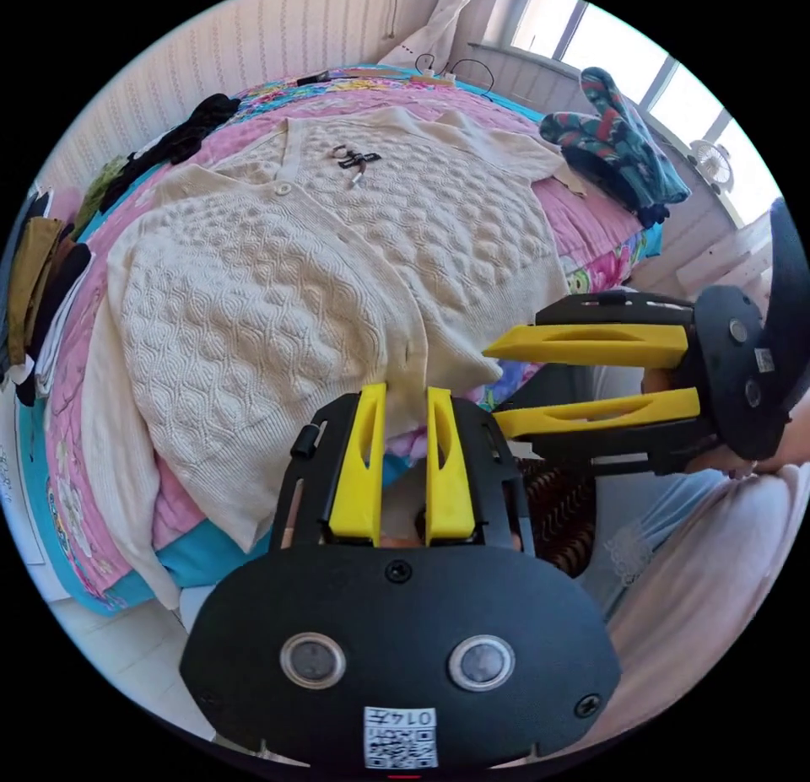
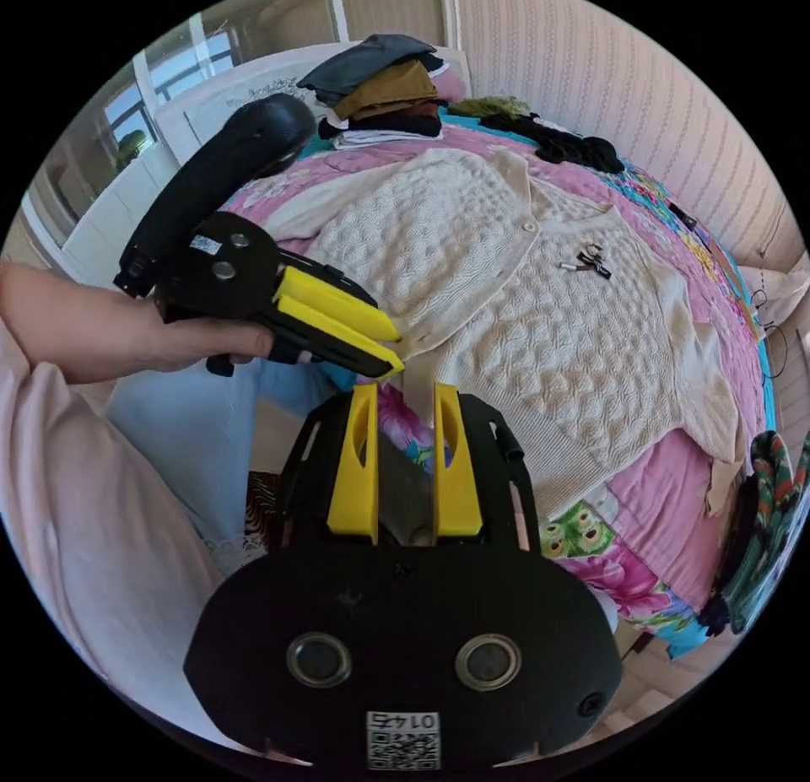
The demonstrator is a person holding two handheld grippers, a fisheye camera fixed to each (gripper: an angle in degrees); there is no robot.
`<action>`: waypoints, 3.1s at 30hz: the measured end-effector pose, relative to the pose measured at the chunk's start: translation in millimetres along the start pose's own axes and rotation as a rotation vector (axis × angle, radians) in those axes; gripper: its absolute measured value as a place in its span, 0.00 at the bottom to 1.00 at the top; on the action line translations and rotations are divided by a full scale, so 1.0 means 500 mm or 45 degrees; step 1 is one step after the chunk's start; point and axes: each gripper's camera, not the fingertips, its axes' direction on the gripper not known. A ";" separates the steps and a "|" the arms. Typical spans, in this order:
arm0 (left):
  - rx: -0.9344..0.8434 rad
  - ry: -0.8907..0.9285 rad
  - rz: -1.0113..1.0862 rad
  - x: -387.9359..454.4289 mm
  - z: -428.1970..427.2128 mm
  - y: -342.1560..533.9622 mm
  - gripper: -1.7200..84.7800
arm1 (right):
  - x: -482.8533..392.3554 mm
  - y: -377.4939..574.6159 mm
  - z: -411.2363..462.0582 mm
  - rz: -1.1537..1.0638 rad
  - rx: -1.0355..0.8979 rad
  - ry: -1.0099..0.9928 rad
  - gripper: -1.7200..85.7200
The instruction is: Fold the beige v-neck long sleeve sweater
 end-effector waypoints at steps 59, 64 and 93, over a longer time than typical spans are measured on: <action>0.028 0.085 -0.359 -0.974 -0.147 -0.684 0.12 | 0.765 -0.722 0.068 0.307 -0.087 0.176 0.12; 0.229 0.131 -0.300 -1.007 -0.229 -0.691 0.07 | 0.805 -0.749 0.028 0.344 0.029 0.048 0.03; 0.262 0.026 -0.885 -1.062 -0.643 0.384 0.13 | -0.002 -0.788 -0.024 -0.491 0.322 -0.239 0.09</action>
